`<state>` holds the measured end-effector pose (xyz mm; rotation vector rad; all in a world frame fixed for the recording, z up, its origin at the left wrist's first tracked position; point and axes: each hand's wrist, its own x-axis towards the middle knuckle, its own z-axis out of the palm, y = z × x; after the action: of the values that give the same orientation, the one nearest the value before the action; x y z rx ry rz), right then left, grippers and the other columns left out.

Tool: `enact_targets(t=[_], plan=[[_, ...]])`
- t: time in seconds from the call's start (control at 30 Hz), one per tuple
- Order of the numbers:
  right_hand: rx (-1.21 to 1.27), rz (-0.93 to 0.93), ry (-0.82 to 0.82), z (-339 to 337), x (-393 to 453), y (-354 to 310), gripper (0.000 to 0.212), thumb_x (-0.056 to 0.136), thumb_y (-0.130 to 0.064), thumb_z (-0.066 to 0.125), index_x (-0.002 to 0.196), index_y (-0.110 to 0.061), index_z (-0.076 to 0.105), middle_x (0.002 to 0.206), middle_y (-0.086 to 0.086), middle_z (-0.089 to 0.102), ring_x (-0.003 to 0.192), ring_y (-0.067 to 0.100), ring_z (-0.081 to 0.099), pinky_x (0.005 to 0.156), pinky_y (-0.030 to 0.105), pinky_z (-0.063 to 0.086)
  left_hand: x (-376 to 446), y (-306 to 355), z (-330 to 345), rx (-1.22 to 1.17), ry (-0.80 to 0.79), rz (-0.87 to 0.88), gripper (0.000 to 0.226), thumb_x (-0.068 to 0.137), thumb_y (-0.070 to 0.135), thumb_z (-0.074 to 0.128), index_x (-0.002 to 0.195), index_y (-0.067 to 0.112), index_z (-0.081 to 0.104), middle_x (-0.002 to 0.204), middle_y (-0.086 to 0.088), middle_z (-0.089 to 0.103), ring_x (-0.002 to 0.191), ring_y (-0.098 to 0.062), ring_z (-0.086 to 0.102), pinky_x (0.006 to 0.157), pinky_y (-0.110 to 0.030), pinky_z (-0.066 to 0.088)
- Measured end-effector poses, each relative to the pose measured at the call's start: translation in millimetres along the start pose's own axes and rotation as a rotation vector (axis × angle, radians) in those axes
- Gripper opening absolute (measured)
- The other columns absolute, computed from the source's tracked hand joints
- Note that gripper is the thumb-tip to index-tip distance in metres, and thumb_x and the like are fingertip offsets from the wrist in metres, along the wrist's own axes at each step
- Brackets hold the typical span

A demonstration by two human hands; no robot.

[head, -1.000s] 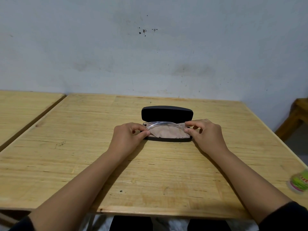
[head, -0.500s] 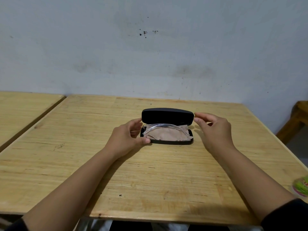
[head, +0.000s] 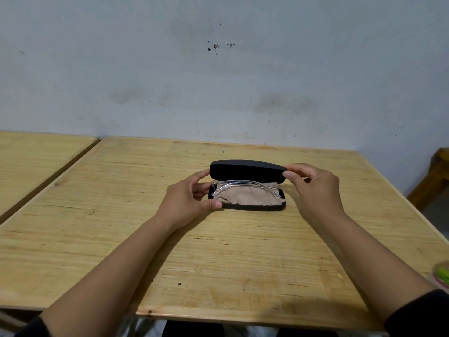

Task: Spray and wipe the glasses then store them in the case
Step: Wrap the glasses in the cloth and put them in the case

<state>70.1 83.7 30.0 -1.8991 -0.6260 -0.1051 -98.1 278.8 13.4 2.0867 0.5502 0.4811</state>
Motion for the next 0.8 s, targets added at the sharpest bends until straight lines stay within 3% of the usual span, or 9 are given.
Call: enact_targets(t=[0.13,0.3,0.53,0.8], plan=[[-0.085,-0.113,0.003,-1.7,-4.4,6.6,0.014,0.083,-0.020,0.068,0.095,-0.019,0.074,0.087,-0.006,0.070,0.073,0.003,0.059,0.064,0.003,0.040,-0.6,0.1,-0.2,-0.025,0.006,-0.011,0.085,0.062,0.024,0.084,0.136,0.033,0.042,0.117,0.006,0.067,0.096,0.003,0.057,0.091,-0.015,0.041],[-0.174,-0.272,0.044,-3.5,-10.6,13.5,0.014,0.081,-0.015,0.070,0.094,-0.014,0.075,0.084,-0.003,0.069,0.075,0.010,0.062,0.069,0.001,0.042,-0.3,-0.4,0.2,-0.027,0.034,-0.008,0.079,0.061,0.023,0.085,0.130,0.035,0.048,0.111,0.005,0.070,0.089,0.009,0.058,0.077,0.000,0.039],[-0.203,-0.393,0.054,-7.5,-17.3,15.8,0.016,0.075,-0.006,0.075,0.090,-0.012,0.076,0.081,-0.012,0.064,0.072,0.008,0.062,0.071,0.003,0.044,-0.4,-1.4,0.4,-0.004,0.051,-0.025,0.069,0.060,0.023,0.085,0.120,0.036,0.054,0.101,0.009,0.069,0.086,0.010,0.059,0.071,0.001,0.039],[-0.278,-0.427,-0.026,-11.1,-24.7,23.2,0.020,0.072,-0.007,0.077,0.092,-0.010,0.075,0.082,0.002,0.074,0.075,0.008,0.061,0.076,0.000,0.042,-5.3,2.5,2.3,0.079,0.082,0.004,0.057,0.064,0.028,0.081,0.117,0.029,0.059,0.108,0.003,0.070,0.087,0.006,0.057,0.082,-0.009,0.041]])
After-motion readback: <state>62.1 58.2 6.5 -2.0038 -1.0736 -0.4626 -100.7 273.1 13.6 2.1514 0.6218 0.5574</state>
